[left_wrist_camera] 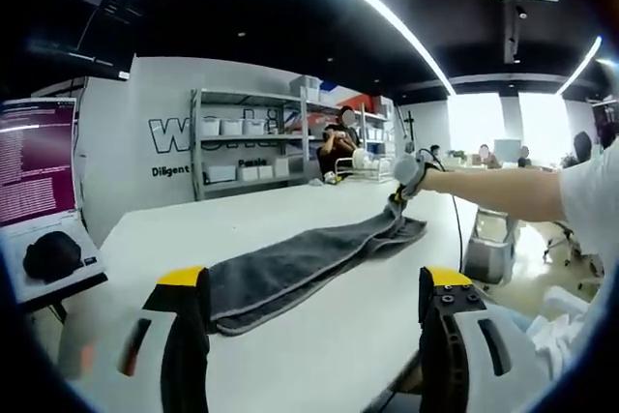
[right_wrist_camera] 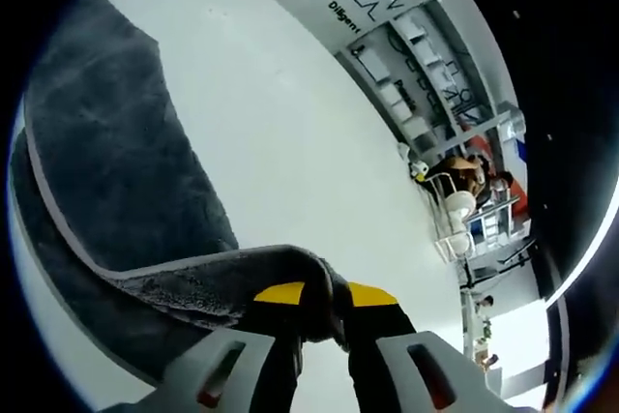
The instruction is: Open the folded towel by lifting each exposed corner and separating the folded layers until the towel lies flat within the target outline without major curled edges
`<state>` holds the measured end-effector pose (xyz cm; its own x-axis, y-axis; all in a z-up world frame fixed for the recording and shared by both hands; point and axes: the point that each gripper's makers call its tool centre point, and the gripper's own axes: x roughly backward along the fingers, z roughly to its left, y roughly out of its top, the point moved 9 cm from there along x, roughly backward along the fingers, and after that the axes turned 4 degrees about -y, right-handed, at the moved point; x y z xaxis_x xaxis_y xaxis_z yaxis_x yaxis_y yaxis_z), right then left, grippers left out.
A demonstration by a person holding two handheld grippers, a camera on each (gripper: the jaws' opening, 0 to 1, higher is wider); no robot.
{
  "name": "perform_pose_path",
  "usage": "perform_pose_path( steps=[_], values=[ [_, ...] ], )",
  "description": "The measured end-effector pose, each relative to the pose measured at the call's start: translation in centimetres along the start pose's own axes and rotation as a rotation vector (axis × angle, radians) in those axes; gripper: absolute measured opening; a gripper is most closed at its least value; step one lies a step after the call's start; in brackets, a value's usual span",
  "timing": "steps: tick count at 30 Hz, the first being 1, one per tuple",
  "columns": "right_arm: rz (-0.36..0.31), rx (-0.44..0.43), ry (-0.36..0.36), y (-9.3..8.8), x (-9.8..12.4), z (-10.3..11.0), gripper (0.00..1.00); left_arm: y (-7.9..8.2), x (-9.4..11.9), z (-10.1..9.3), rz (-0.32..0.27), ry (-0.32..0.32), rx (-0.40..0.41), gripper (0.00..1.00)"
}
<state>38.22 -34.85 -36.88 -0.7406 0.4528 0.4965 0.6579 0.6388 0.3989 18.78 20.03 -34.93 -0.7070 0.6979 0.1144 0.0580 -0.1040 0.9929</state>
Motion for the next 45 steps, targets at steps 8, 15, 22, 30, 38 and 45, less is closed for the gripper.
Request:
perform_pose_path(
  steps=[8, 15, 22, 30, 38, 45],
  values=[
    [-0.080, 0.035, 0.012, 3.9, 3.3, -2.6, 0.23, -0.2, 3.3, 0.4, -0.014, 0.097, 0.015, 0.87],
    [-0.174, 0.094, -0.011, 7.6, 5.8, -3.7, 0.23, -0.1, 4.8, 0.0, -0.024, 0.143, 0.010, 0.87],
    [-0.234, 0.080, 0.026, 9.0, 6.0, -2.2, 0.22, 0.1, 4.9, 0.3, -0.015, 0.138, -0.002, 0.87],
    [-0.410, 0.126, 0.160, 13.6, 8.1, 2.7, 0.23, 0.4, 4.4, 0.0, -0.012, 0.121, -0.015, 0.87],
    [-0.625, 0.287, 0.391, 19.9, 13.9, 12.3, 0.26, 0.6, 5.2, -0.1, -0.024, 0.114, -0.025, 0.87],
    [-0.750, 0.491, 0.564, 23.7, 19.1, 21.9, 0.26, 0.6, 7.0, 1.4, -0.027, 0.170, -0.021, 0.86]
  ],
)
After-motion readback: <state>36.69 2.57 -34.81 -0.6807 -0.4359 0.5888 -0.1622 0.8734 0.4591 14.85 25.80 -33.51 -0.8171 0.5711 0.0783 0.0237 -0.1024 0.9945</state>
